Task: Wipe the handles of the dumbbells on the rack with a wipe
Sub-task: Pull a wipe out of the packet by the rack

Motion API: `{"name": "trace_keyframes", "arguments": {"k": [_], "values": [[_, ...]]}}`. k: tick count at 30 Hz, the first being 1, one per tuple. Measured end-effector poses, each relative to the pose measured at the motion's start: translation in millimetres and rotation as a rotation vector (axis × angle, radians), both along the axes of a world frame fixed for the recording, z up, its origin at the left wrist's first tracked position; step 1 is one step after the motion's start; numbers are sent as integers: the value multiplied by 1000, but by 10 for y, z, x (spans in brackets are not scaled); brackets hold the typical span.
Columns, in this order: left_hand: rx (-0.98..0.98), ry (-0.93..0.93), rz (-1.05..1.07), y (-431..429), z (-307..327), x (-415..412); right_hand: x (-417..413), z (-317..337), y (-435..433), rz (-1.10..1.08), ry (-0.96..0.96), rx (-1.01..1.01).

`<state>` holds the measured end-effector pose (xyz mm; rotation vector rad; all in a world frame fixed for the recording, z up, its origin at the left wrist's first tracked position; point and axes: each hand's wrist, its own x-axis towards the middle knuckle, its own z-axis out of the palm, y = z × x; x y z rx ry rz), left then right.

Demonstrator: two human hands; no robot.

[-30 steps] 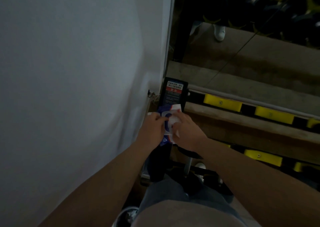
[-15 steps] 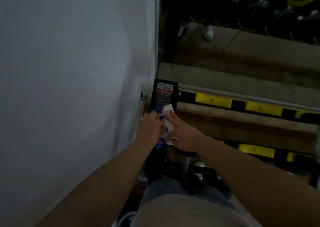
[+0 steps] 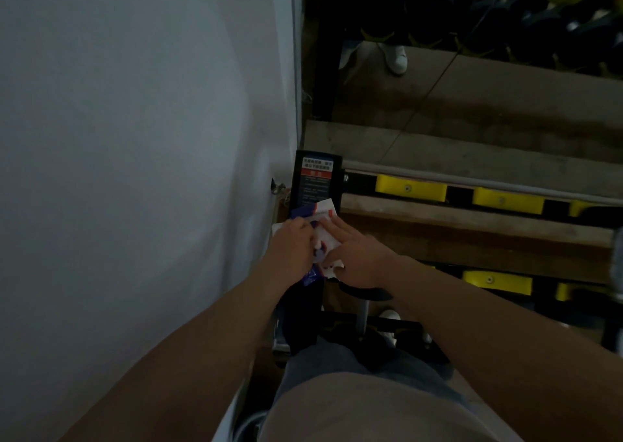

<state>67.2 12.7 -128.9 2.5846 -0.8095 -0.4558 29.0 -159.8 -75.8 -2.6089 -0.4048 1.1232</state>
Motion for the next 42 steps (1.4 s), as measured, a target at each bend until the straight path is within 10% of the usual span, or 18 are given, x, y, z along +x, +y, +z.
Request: {"name": "trace_keyframes", "arguments": {"k": [23, 28, 34, 42], "values": [[-1082, 710, 1248, -15, 282, 213, 131, 49, 170, -75, 50, -61], [-998, 975, 1241, 15, 266, 142, 166, 52, 240, -304, -42, 101], [-946, 959, 964, 102, 235, 35, 248, -23, 343, -309, -38, 67], [-938, 547, 1300, 227, 246, 216, 246, 80, 312, -298, -60, 17]]}}
